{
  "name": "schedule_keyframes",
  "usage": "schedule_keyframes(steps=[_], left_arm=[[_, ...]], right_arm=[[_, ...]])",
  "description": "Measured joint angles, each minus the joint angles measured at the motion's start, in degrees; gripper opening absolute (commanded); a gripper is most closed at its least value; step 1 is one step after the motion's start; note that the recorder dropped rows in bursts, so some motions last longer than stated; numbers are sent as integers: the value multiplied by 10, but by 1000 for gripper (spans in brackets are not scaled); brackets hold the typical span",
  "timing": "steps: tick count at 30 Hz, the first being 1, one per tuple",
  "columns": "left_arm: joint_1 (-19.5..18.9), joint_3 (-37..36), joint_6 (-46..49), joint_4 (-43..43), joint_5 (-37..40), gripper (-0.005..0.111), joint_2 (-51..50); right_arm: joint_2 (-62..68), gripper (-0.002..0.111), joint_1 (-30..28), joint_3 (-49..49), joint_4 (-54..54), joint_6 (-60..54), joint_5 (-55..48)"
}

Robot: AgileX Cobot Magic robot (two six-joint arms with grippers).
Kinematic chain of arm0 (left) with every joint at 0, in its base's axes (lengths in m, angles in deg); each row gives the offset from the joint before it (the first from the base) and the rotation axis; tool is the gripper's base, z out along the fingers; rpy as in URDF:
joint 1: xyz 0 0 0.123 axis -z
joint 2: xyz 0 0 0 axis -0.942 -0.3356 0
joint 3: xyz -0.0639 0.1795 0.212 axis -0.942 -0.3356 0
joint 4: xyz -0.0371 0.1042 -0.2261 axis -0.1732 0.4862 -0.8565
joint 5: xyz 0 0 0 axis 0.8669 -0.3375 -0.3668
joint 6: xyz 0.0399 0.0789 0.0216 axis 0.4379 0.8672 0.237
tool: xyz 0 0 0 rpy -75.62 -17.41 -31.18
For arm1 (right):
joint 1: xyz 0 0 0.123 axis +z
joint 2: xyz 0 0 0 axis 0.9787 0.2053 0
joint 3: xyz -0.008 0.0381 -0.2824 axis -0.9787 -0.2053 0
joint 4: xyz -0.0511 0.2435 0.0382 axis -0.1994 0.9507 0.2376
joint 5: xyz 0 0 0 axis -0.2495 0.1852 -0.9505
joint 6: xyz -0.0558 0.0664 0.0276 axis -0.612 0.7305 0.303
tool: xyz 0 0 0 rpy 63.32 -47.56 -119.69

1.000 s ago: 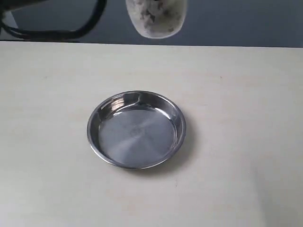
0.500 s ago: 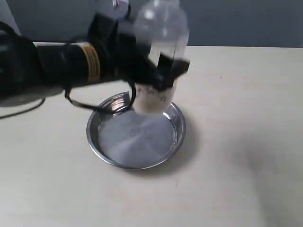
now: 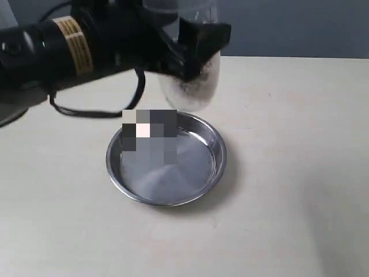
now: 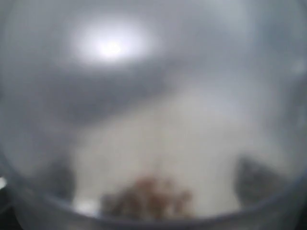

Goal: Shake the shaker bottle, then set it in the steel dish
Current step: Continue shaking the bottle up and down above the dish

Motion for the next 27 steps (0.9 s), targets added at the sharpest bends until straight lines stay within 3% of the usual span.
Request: schedule_keyframes(steps=[3, 7, 11, 14, 17, 19, 24, 27], left_arm=[[-1, -75, 18, -29, -25, 0, -39], [-1, 27, 29, -47, -1, 0, 58], [-14, -50, 10, -64, 60, 0, -15], [-18, -65, -7, -22, 9, 0, -14], [-18, -2, -13, 8, -66, 0, 42], [-18, 18, -31, 36, -70, 0, 69], [-22, -46, -53, 30, 24, 0, 25], [-22, -32, -55, 33, 83, 0, 26]], right_arm=[[0, -1, 0, 0, 0, 0, 0], [0, -1, 0, 0, 0, 0, 0], [0, -1, 0, 0, 0, 0, 0], [0, -1, 0, 0, 0, 0, -1], [0, -1, 0, 0, 0, 0, 0], [0, -1, 0, 0, 0, 0, -1], [0, -1, 0, 0, 0, 0, -1], [0, -1, 0, 0, 0, 0, -1]])
